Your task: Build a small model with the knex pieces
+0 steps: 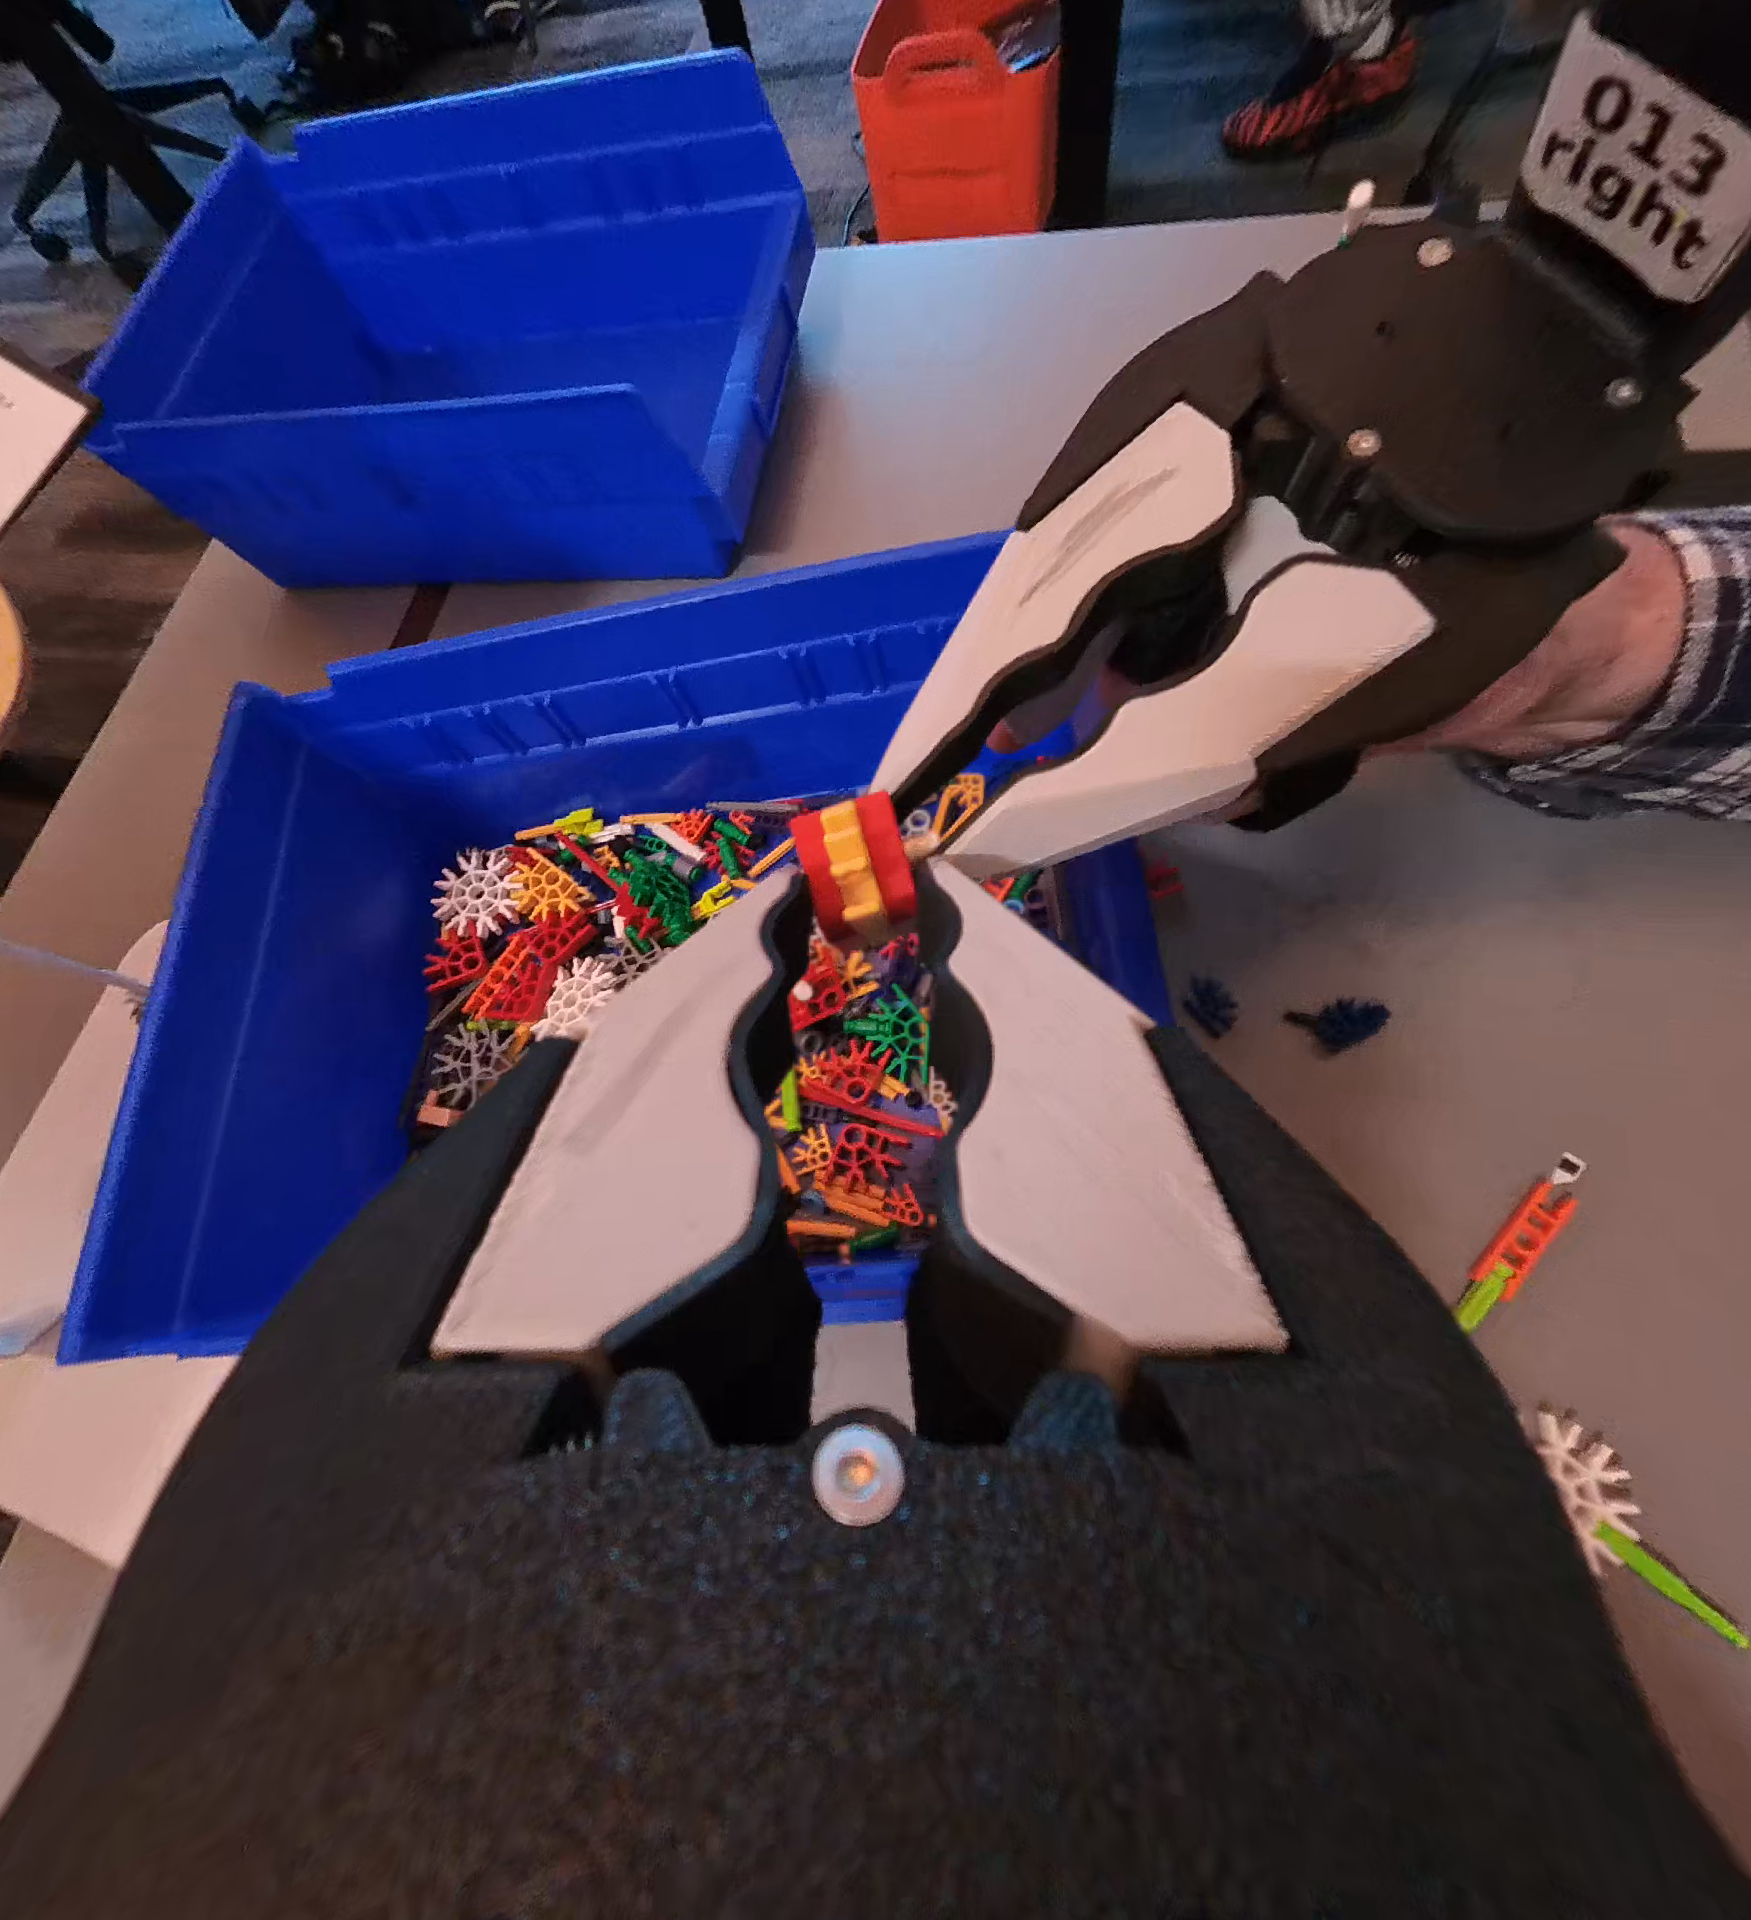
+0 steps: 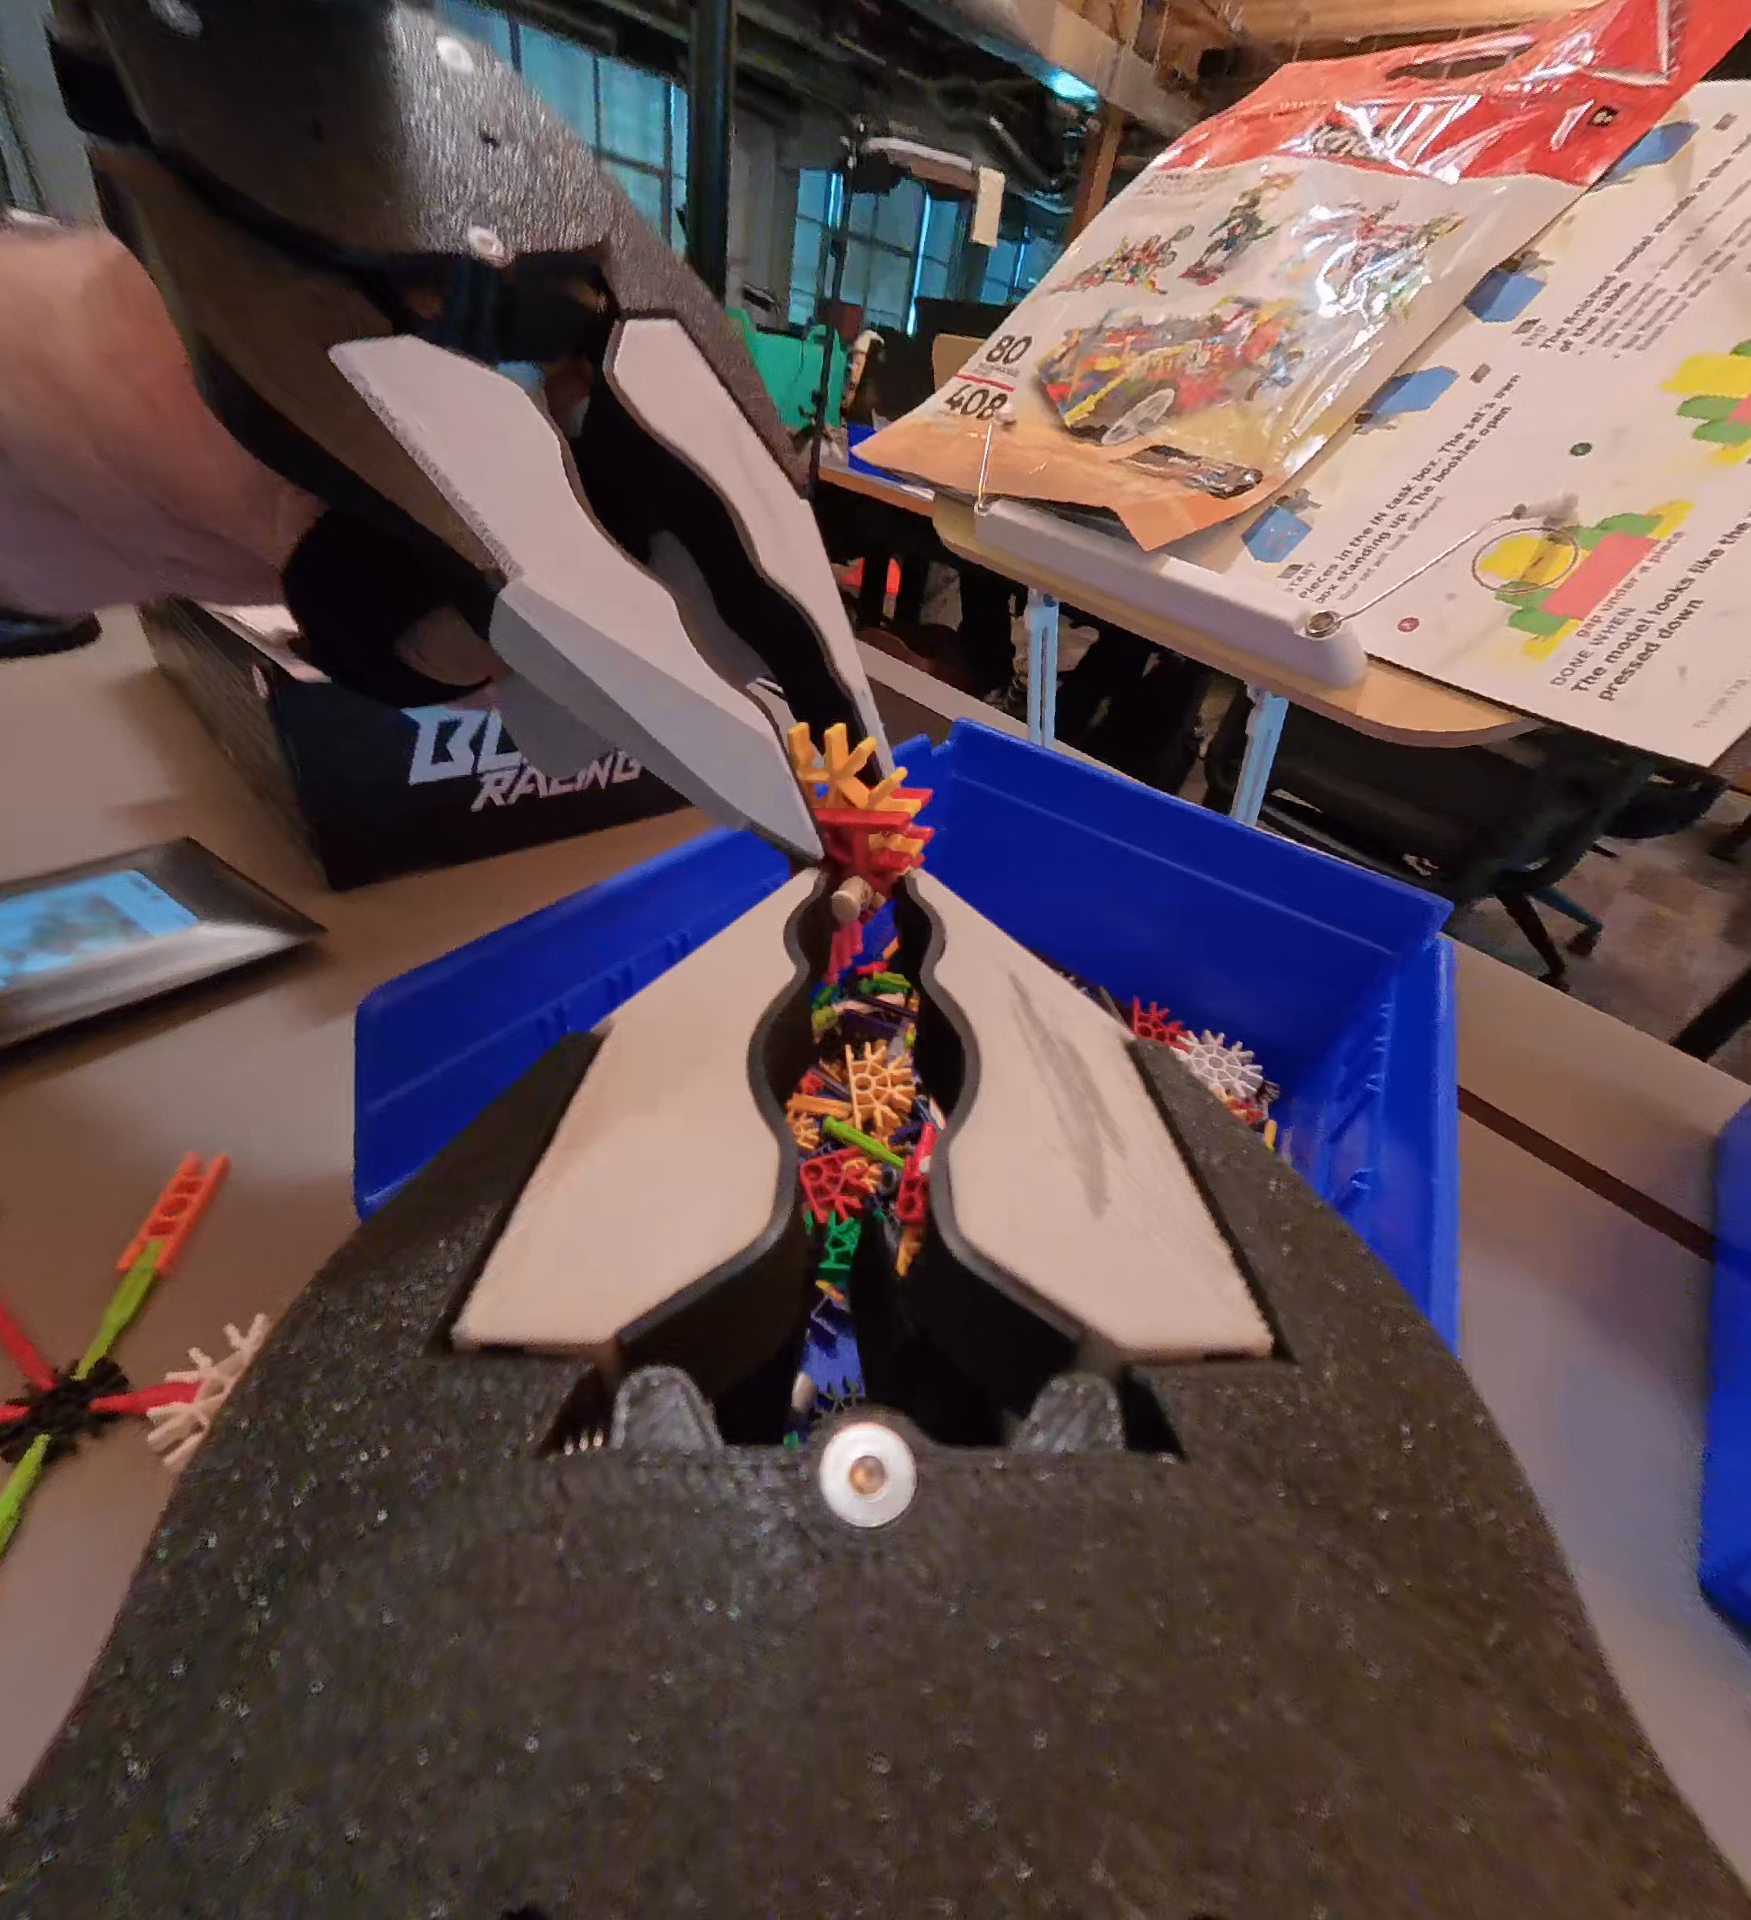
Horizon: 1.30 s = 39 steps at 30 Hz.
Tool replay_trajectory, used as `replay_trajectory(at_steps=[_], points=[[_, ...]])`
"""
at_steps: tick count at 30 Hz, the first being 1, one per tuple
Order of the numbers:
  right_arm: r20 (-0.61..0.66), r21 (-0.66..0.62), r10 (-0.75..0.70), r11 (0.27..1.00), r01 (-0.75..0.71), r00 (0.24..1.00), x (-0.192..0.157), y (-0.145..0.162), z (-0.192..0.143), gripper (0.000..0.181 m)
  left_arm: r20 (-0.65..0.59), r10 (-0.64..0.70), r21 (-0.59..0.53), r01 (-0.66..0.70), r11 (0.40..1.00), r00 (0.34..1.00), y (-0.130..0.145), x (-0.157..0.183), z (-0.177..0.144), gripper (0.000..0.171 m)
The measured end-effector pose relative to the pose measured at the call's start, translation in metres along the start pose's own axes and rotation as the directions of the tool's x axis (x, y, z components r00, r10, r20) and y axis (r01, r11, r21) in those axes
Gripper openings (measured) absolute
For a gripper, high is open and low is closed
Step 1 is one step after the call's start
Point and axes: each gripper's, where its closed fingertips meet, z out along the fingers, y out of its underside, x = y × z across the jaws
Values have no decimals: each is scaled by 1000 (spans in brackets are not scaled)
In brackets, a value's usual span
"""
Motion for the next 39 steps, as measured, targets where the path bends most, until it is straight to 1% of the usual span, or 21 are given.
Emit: replay_trajectory(at_steps=[4, 7, 10, 12, 14, 17, 20, 24, 28, 30, 33, 39], points=[[10, 33, 35, 999, -35, 999, 1, -5, -2, 8, -20, -19, 48, 20, 999, 1000, -2, 1, -1, 19], [10, 30, 37, 999, -37, 999, 1, -5, -3, 7, -21, -30, 80, 31, 996, 999, -3, 1, -1, 19], [30, 40, 45, 998, -46, 999, 0, -6, -4, 6, -42, -51, 109, 55, 993, 998, -4, 4, -2, 18], [39, 43, 58, 997, -59, 998, -1, -6, -3, 5, -34, -44, 107, 47, 993, 998, -2, 3, -2, 18], [67, 70, 96, 993, -100, 993, -1, -10, -5, 5, -62, -69, 127, 76, 989, 996, -2, 5, -3, 18], [86, 86, 97, 991, -104, 992, -5, -14, -6, 2, -72, -92, 124, 101, 987, 993, 6, 8, 5, 18], [63, 58, 67, 996, -71, 996, -5, -10, -3, 1, -87, -125, 147, 137, 980, 988, 10, 7, 8, 17], [60, 62, 49, 997, -53, 997, -5, -11, -4, 2, -72, -83, 134, 92, 987, 994, 8, 6, 6, 17], [6, 43, -27, 999, 27, 1000, -2, -9, -3, 6, -15, 14, 47, -13, 999, 1000, 7, 2, 3, 17], [-26, -1, -120, 993, 120, 992, -1, -4, -3, 11, -5, 69, -19, -70, 997, 998, 7, 1, 1, 17], [-49, -42, -210, 977, 208, 977, -4, 0, 1, 13, 0, 137, -120, -136, 983, 991, 10, -1, -3, 17], [-28, -69, -168, 984, 166, 985, -5, 6, 4, 12, -10, 176, -174, -175, 969, 984, 14, -2, -2, 17]])
